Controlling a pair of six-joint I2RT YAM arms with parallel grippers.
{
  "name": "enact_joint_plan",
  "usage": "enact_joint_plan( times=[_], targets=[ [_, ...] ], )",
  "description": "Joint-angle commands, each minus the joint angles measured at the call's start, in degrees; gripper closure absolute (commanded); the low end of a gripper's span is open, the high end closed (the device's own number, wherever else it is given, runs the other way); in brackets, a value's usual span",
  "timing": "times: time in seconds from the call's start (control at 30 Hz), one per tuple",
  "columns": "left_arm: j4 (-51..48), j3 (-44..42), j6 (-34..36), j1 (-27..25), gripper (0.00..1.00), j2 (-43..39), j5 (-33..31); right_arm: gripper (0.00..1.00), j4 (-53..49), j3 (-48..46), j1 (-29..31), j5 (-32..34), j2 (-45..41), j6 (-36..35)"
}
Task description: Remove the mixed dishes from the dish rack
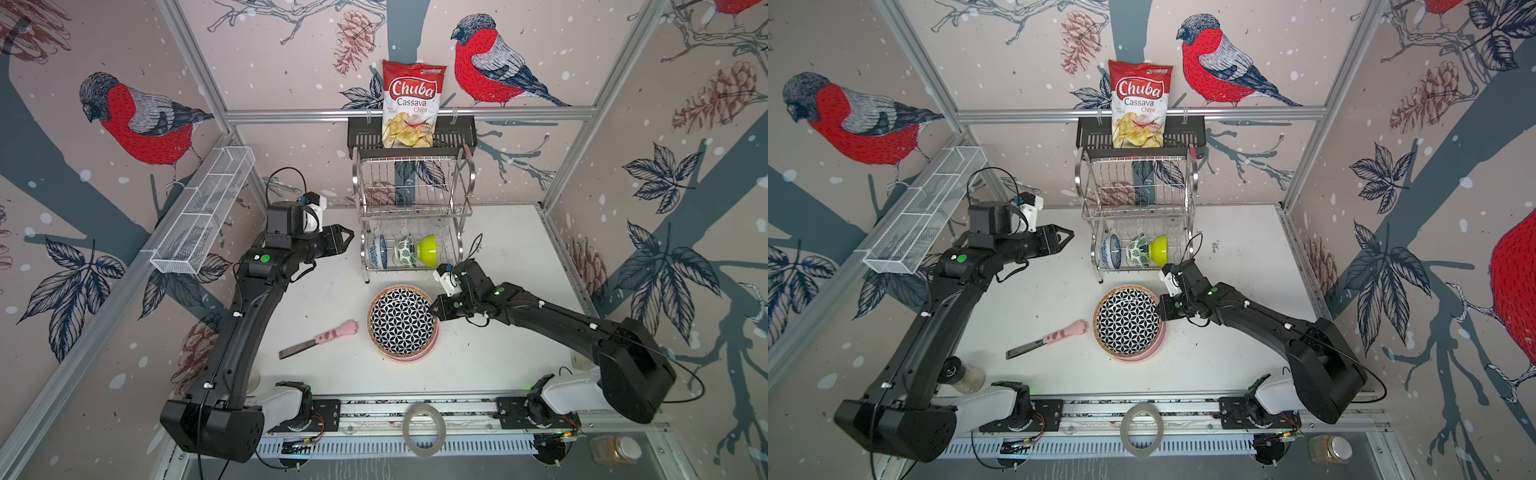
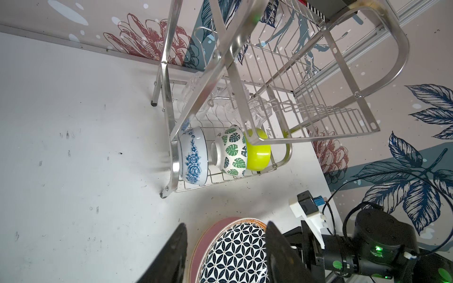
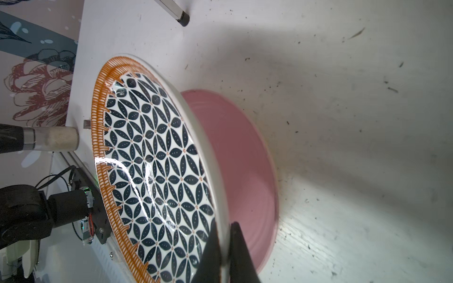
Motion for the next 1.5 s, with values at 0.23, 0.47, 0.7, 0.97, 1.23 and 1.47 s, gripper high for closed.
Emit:
enact_joint_plan(
  times=[0.23, 0.47, 0.7, 0.97, 1.23, 1.47],
  targets=[
    [2.7, 0.4, 0.1, 0.4, 0.48, 0.5, 1.0, 1.00, 6.8, -1.2, 1.4, 2.8, 1.6, 1.1],
    [2.4, 0.5, 0.4, 0.6, 0.48, 0.5, 0.8, 1.00, 6.9, -1.7, 1.8, 2.3, 3.1, 1.2],
    [2.4, 0.7, 0.6, 0.8, 0.48, 0.9, 1.0, 0.94, 6.8, -2.2, 1.7, 3.6, 2.5, 1.9],
    [2.4, 1.4, 0.6, 0.9, 0.48, 1.5, 1.5, 0.79, 6.0, -2.5, 1.6, 5.0, 1.8, 2.3],
    [1.8, 1.8, 1.0, 1.0, 0.48, 1.2, 1.1, 0.76, 2.6, -1.3, 1.1, 7.2, 1.1, 0.4],
    [1.5, 2.0, 1.3, 1.1, 0.48, 1.2, 0.6, 0.84, 0.6, 0.9, 0.4, 7.9, -2.3, -0.9]
  ],
)
